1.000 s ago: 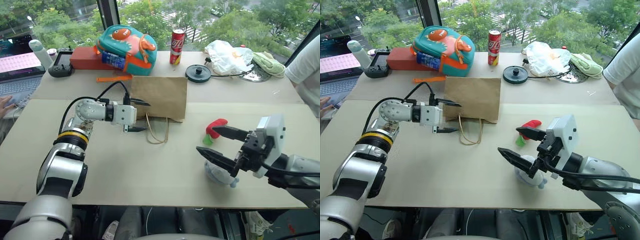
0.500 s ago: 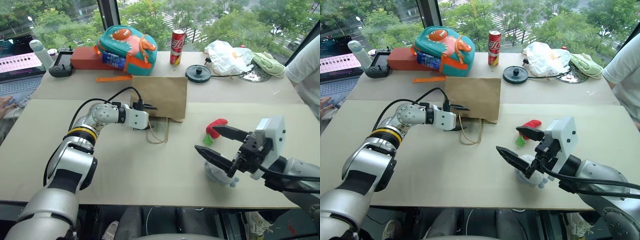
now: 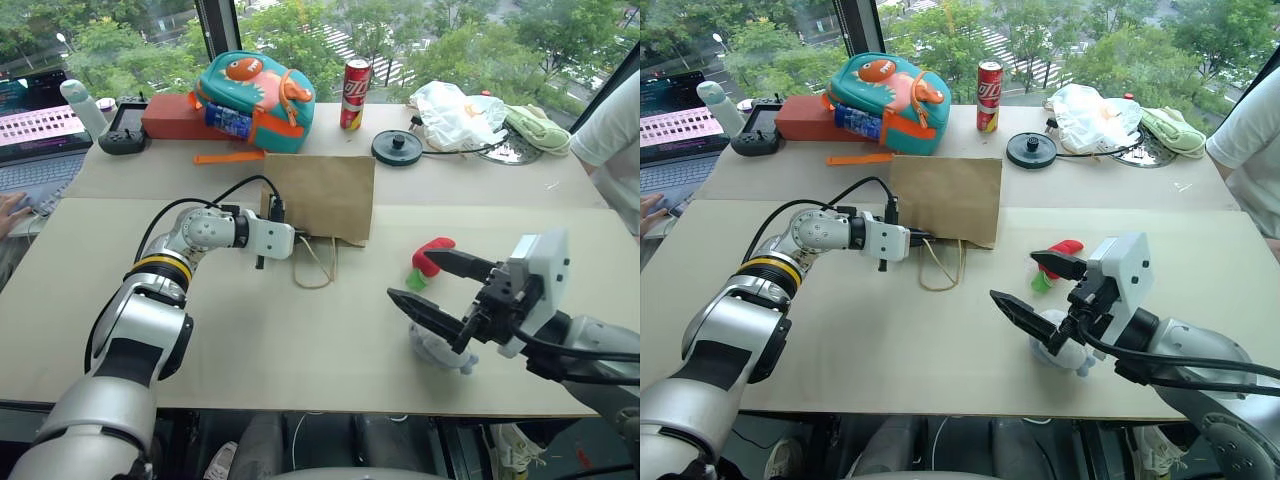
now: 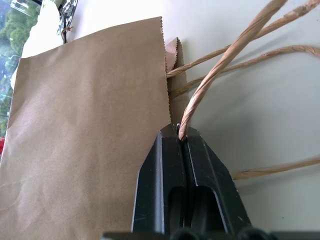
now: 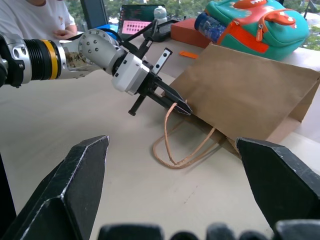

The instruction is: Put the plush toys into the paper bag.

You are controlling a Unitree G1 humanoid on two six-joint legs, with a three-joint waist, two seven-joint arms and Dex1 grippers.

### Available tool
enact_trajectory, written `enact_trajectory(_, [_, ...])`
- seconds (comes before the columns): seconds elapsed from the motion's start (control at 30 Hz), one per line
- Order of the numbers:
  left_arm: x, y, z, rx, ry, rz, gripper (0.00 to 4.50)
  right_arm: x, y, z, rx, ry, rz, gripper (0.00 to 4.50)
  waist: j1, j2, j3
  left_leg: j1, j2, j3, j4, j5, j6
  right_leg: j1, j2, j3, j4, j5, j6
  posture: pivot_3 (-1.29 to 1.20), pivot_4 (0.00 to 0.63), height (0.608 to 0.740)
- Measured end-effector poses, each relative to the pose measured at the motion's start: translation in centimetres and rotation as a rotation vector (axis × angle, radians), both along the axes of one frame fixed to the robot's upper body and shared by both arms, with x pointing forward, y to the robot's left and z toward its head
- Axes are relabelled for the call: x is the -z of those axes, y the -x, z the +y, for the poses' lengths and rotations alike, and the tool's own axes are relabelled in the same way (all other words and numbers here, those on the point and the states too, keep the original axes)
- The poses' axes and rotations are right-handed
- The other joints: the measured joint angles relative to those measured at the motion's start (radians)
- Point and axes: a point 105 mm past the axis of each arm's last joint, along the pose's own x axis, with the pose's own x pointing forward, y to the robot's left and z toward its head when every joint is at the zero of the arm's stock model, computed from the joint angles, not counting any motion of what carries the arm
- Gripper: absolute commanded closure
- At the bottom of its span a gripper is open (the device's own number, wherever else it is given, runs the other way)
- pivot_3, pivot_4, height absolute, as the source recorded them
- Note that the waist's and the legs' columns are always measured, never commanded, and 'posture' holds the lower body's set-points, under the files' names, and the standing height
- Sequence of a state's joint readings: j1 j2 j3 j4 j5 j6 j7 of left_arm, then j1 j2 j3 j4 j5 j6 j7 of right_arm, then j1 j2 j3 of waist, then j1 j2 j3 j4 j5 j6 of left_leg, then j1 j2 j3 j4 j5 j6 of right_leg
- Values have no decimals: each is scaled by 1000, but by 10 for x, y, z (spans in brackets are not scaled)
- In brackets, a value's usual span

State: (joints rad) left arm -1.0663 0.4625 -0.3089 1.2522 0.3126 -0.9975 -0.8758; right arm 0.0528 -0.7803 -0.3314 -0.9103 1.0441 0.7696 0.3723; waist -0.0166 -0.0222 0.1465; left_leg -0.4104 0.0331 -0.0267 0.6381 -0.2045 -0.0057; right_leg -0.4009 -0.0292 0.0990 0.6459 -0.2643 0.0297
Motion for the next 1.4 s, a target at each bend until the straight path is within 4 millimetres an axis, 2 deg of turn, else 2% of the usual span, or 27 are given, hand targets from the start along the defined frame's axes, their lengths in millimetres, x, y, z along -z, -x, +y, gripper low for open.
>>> enact_trajectory(0.1, [-8, -1, 1, -10, 64, 25, 4484, 1, -2, 0, -3, -2, 6, 0, 0, 0, 0, 0, 0, 0, 0, 0, 0, 0, 0, 0, 0, 0, 0, 0, 150, 739])
enact_trajectory(0.23, [-34, -1, -3, 11, 199, 85, 4484, 0, -3, 1, -12, -1, -1, 0, -1, 0, 0, 0, 0, 0, 0, 0, 0, 0, 0, 0, 1, 0, 0, 0, 150, 739])
enact_trajectory(0.4, [-59, 10, 16, 2, 284, 179, 4484, 2, -2, 0, -16, 3, 9, 0, -15, 0, 0, 0, 1, -1, 0, 0, 0, 0, 1, 0, 2, 0, 0, 0, 150, 739])
enact_trajectory(0.5, [-66, 17, 25, -22, 312, 225, 4484, 6, -2, -1, -16, 15, 25, 0, -21, 0, 0, 1, 1, -1, 0, 0, 0, 0, 1, 0, 2, 0, 0, 0, 150, 739])
enact_trajectory(0.57, [-72, 22, 23, -23, 328, 246, 4484, 11, -2, 8, -51, 16, 48, 0, -22, 0, 0, 4, 1, -2, 1, 0, 0, 4, 1, 0, 1, 0, 0, 0, 150, 739])
enact_trajectory(0.7, [-83, 28, 16, -22, 370, 276, 4484, 22, -11, 39, -111, -26, 78, 0, -27, 0, 0, 8, 2, -2, 1, 0, 0, 8, 2, 0, 1, -3, 5, 0, 150, 739])
enact_trajectory(0.77, [-86, 33, 7, -5, 388, 292, 4484, 40, -25, 55, -71, -42, 134, 0, -28, 1, 0, 8, 2, -2, 1, 0, 0, 8, 3, 0, 1, -3, 5, 0, 150, 739])
enact_trajectory(0.83, [-87, 37, 3, -5, 401, 308, 4484, 59, -36, 59, 5, -29, 183, 0, -26, 1, 0, 6, 2, -2, 1, 0, 0, 6, 3, 0, 1, -3, 3, 0, 150, 739])
enact_trajectory(0.9, [-87, 38, 2, -13, 411, 320, 4484, 67, -46, 61, 77, -46, 202, 0, -25, 1, 0, 5, 2, -3, 1, 0, 0, 5, 3, 0, 1, -1, -1, 0, 150, 739])
enact_trajectory(1.0, [-85, 40, -2, -17, 425, 335, 4500, 74, -58, 67, 175, -84, 220, 670, -25, 1, 0, 4, 2, -3, 1, 0, 0, 4, 2, 0, 1, -1, -1, 0, 150, 739])
enact_trajectory(1.13, [-84, 42, -6, -23, 436, 352, 4500, 77, -65, 72, 239, -91, 206, 1980, -26, 1, -1, 4, 2, -3, 1, 0, 0, 4, 2, 0, 1, -1, -1, 0, 150, 739])
enact_trajectory(1.33, [-82, 44, -13, -3, 446, 367, 4500, 57, -85, 73, 318, -131, 102, 4016, -26, 1, -1, 4, 2, -3, 1, 0, 0, 4, 3, 0, 1, -1, -1, 0, 150, 739])
enact_trajectory(1.4, [-81, 44, -15, -4, 449, 374, 4500, 53, -90, 73, 333, -134, 71, 4451, -26, 1, -1, 4, 2, -3, 1, 0, 0, 3, 3, 0, 1, -1, -1, 0, 150, 739])
